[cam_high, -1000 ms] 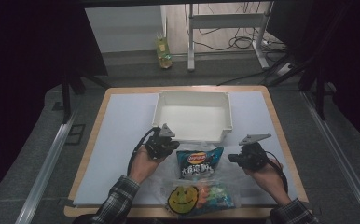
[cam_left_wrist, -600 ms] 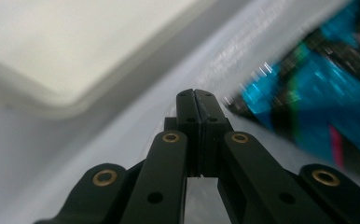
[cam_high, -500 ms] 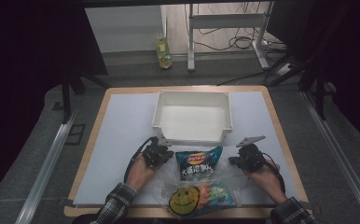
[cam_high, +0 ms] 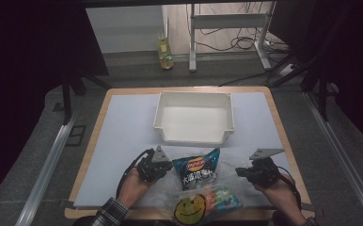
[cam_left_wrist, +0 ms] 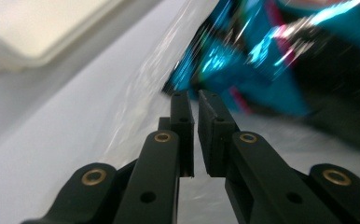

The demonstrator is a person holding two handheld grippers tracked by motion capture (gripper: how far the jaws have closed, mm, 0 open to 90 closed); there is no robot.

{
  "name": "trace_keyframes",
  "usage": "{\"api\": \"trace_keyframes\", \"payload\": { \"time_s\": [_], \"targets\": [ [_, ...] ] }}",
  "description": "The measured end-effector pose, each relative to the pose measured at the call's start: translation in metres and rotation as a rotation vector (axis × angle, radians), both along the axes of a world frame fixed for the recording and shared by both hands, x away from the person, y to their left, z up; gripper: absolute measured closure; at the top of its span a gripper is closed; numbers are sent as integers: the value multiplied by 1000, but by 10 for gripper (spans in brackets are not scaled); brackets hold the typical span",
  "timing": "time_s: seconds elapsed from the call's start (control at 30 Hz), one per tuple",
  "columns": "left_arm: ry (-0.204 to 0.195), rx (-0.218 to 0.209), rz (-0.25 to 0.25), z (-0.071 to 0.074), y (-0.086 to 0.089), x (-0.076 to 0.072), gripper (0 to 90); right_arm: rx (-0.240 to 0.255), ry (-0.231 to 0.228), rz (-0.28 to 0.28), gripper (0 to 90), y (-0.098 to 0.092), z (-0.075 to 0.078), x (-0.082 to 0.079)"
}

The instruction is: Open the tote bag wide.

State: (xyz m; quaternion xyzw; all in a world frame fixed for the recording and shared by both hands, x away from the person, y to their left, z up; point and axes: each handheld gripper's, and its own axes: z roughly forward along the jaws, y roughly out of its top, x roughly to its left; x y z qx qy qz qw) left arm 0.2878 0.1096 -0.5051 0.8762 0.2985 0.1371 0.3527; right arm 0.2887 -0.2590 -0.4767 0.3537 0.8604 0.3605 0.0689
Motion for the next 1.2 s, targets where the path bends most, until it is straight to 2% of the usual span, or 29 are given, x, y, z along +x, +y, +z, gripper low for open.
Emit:
{"api": "trace_keyframes", "payload": {
  "time_s": [0.13, 0.23, 0.4, 0.47, 0.53, 0.67, 0.9, 1.03, 1.07, 1.1, 1.2],
  "targets": [
    [-9, -65, -29, 10, -2, -13, 825, 55, 9, 44, 892, 0, 18, -21],
    [15, -111, -46, 12, -1, -22, 821, 83, 37, 94, 892, 3, 22, -41],
    [25, -115, -49, 9, -1, -29, 820, 129, 111, 193, 892, 15, 12, -72],
    [31, -116, -46, 8, -1, -28, 819, 119, 143, 235, 892, 24, 3, -79],
    [38, -120, -36, 5, 2, -22, 819, 106, 150, 266, 892, 34, -5, -81],
    [46, -122, -17, 2, 5, -15, 817, 83, 124, 280, 893, 54, -14, -74],
    [44, -128, 28, -1, 10, -3, 816, 45, 46, 238, 893, 79, -21, -47],
    [45, -148, 47, -1, 13, 2, 814, 29, 8, 209, 893, 92, -24, -28],
    [41, -154, 49, -1, 13, 3, 814, 29, 8, 209, 893, 92, -24, -28],
    [44, -181, 46, 1, 13, 5, 816, 24, 1, 200, 893, 96, -24, -19],
    [37, -219, 13, 7, 10, -1, 817, 25, 12, 200, 893, 100, -23, -14]
  ]
}}
